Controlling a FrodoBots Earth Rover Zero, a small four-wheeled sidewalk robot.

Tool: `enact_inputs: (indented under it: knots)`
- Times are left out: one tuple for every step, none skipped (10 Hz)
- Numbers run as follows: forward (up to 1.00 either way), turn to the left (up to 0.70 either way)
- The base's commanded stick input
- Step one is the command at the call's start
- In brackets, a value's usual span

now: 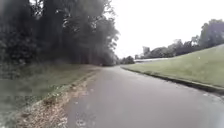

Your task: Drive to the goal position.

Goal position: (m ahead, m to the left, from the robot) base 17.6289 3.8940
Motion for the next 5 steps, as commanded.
enact_inputs:
  knots:
    - [1.00,0.00]
    - [1.00,0.00]
    - [1.00,0.00]
    - [1.00,0.00]
    - [1.00,0.00]
